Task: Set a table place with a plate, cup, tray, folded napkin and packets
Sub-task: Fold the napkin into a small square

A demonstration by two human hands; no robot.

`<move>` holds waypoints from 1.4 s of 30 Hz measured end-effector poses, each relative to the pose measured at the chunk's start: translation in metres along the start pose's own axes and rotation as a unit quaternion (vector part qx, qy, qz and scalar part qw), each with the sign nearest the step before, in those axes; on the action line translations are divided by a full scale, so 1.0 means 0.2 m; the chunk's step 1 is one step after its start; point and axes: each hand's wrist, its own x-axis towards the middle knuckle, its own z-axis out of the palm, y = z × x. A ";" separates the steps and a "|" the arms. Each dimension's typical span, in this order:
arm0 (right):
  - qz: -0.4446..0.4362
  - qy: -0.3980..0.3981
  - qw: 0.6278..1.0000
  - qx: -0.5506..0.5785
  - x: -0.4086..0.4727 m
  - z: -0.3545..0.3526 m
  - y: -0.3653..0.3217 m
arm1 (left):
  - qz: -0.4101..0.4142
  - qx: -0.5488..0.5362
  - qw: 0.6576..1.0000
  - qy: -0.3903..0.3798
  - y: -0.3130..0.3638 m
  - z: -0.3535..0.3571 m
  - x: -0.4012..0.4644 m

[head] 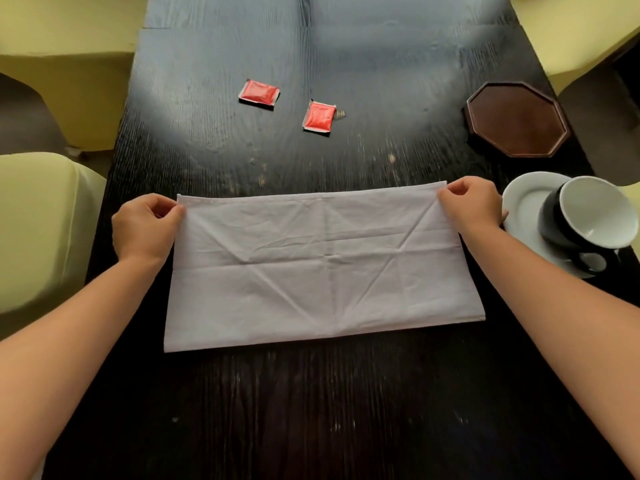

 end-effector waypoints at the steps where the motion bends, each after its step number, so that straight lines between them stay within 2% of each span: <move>1: -0.003 0.004 1.000 -0.008 0.00 0.00 0.00 | 0.002 0.009 1.000 -0.002 0.00 0.00 0.01; 5: -0.008 0.027 0.998 -0.060 -0.02 0.04 -0.03 | -0.006 0.029 1.000 0.003 -0.01 0.04 0.03; 7: -0.034 0.064 0.993 -0.093 -0.05 0.06 -0.05 | 0.013 0.034 0.999 0.041 0.00 0.05 0.02; 9: -0.129 0.113 0.977 -0.125 -0.11 0.10 -0.07 | 0.060 0.034 0.994 0.090 0.05 0.07 -0.02; 10: -0.199 0.115 0.964 -0.131 -0.15 0.13 -0.09 | 0.104 0.035 0.990 0.091 0.09 0.09 -0.07; 12: -0.322 0.062 0.936 -0.125 -0.27 0.23 -0.17 | 0.213 0.060 0.975 0.034 0.20 0.17 -0.17; 14: -0.384 -0.018 0.913 -0.138 -0.38 0.35 -0.25 | 0.296 0.095 0.949 -0.048 0.31 0.29 -0.27; 18: -0.394 -0.111 0.891 -0.195 -0.48 0.48 -0.31 | 0.370 0.191 0.897 -0.147 0.38 0.49 -0.32; 21: -0.391 -0.124 0.888 -0.208 -0.44 0.48 -0.26 | 0.391 0.233 0.873 -0.176 0.30 0.51 -0.27; 23: -0.383 -0.127 0.890 -0.212 -0.41 0.45 -0.23 | 0.380 0.225 0.878 -0.184 0.26 0.48 -0.25; 27: -0.334 -0.133 0.906 -0.223 -0.31 0.35 -0.11 | 0.306 0.213 0.911 -0.174 0.18 0.39 -0.24; 31: -0.279 -0.101 0.916 -0.271 -0.14 0.17 0.10 | 0.269 0.223 0.920 -0.176 0.02 0.25 -0.17; 36: -0.268 -0.100 0.904 -0.318 -0.05 0.06 0.22 | 0.224 0.264 0.924 -0.162 -0.14 0.12 -0.10; 40: -0.236 -0.042 0.937 -0.254 -0.21 0.09 0.12 | 0.147 0.244 0.951 -0.117 -0.02 0.11 -0.19; 42: -0.281 -0.020 0.939 -0.196 -0.41 0.16 0.04 | 0.181 0.198 0.960 -0.076 0.11 0.13 -0.32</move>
